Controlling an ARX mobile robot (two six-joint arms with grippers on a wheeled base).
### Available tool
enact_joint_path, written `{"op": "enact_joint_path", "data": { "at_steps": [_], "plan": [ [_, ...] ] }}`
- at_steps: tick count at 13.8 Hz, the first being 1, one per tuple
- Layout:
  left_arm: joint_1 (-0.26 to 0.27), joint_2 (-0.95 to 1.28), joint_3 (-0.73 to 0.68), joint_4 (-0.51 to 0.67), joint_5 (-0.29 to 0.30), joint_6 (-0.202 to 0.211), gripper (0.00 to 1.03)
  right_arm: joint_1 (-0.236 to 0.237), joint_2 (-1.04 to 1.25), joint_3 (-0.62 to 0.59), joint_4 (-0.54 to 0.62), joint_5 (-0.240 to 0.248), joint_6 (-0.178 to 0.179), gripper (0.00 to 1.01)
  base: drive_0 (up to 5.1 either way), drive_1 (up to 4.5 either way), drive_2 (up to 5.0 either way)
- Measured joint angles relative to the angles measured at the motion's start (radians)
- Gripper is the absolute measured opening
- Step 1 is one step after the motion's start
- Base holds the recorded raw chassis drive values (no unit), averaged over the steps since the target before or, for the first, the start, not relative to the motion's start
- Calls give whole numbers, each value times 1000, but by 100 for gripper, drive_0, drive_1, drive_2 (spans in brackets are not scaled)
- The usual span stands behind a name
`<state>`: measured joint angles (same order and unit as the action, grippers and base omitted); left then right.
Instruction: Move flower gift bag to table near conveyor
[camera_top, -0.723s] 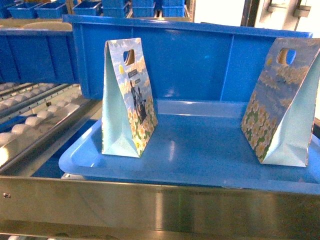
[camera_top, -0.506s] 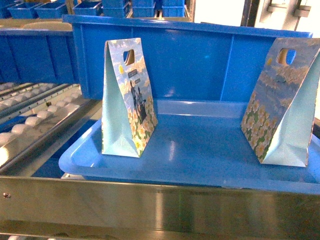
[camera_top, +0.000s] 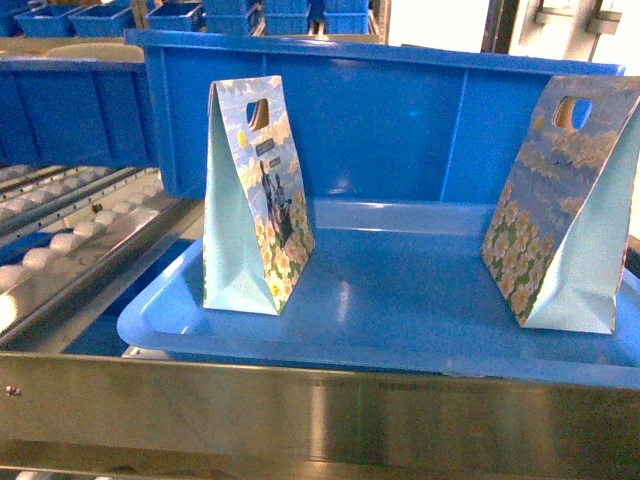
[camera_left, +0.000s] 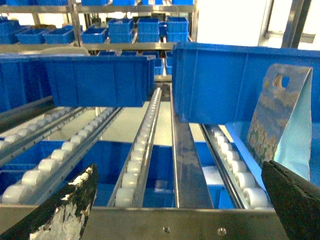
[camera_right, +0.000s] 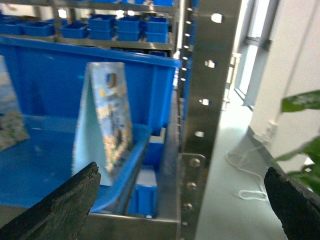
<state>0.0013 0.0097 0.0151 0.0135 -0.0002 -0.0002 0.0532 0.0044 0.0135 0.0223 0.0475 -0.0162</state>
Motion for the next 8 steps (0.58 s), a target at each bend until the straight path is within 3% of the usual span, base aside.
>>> {"op": "enact_joint_path", "data": {
  "at_steps": [2, 4, 6, 8],
  "plan": [
    [9, 55, 0, 78, 11, 0, 98, 134, 34, 0, 55, 38, -3, 98, 0, 0, 0],
    [15, 139, 1, 164, 27, 0, 98, 172, 121, 0, 140, 68, -4, 98, 0, 0, 0],
    [8, 286, 6, 312, 31, 0, 98, 185, 272, 2, 257, 67, -4, 98, 0, 0, 0],
    [7, 378, 33, 385, 35, -1, 98, 202, 361, 14, 335, 67, -7, 98, 0, 0, 0]
  ]
}}
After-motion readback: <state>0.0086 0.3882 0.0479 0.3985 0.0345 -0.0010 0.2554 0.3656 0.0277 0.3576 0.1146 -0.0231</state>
